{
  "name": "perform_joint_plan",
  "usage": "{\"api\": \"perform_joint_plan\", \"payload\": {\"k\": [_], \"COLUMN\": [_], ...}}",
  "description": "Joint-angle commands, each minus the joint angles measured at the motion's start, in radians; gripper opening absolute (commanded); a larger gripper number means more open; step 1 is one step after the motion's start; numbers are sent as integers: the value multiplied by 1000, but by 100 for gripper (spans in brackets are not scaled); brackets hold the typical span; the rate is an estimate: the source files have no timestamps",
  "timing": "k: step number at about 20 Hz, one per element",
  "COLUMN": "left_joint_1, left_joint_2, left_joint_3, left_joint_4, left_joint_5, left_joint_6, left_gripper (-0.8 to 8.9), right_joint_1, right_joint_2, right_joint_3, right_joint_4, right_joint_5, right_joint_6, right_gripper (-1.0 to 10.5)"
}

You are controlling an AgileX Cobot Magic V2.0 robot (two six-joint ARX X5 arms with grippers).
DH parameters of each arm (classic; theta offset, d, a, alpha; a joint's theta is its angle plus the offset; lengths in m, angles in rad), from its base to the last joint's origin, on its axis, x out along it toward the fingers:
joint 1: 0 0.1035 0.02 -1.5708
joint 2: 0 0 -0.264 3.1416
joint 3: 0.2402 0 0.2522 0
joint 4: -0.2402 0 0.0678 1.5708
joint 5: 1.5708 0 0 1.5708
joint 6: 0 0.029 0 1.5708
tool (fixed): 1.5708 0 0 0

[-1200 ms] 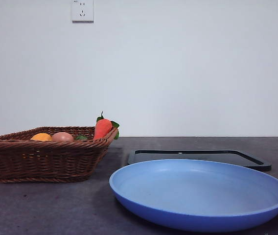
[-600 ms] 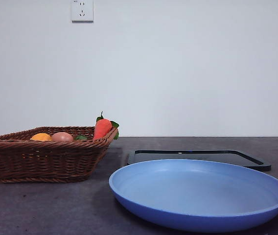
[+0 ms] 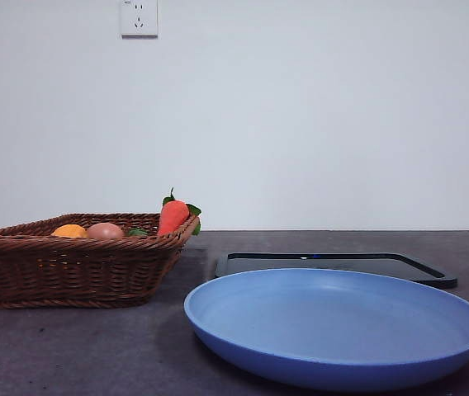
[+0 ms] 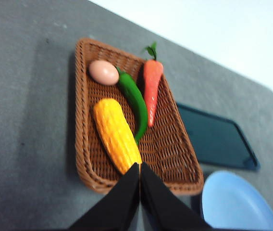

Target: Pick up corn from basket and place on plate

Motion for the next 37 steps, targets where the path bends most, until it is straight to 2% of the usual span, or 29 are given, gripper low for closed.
{"api": "perform_joint_plan", "payload": {"k": [1, 6, 9, 11, 13, 16, 17, 24, 37], "left_joint_1": [2, -21, -56, -75, -77, -77, -77, -77, -77], "left_joint_2": [43, 104, 136, 154, 163, 164, 164, 164, 164], "left_joint_3": [64, 135, 167, 176, 177, 178, 179, 179, 180], "left_joint_4": [-77, -203, -290, -325, -323, -317, -317, -317, -317], "left_joint_5": [36, 97, 107, 107, 106, 107, 107, 107, 107], "left_joint_6": [119, 186, 230, 241, 239, 235, 235, 234, 232], "left_gripper": [5, 4, 4, 5, 60, 305, 341, 339, 339], "right_joint_1": [7, 46, 89, 115, 125, 125, 125, 176, 310], "right_joint_2": [60, 157, 227, 273, 298, 319, 328, 472, 1045], "right_joint_3": [76, 180, 257, 295, 315, 323, 323, 323, 323], "right_joint_4": [-87, -257, -399, -435, -433, -433, -434, -404, -142], "right_joint_5": [-15, -16, -14, -9, -3, -3, -3, -11, -11], "right_joint_6": [-95, -178, -241, -254, -254, -254, -254, -253, -277], "right_gripper": [2, 2, 2, 2, 51, 194, 208, 208, 208]}}
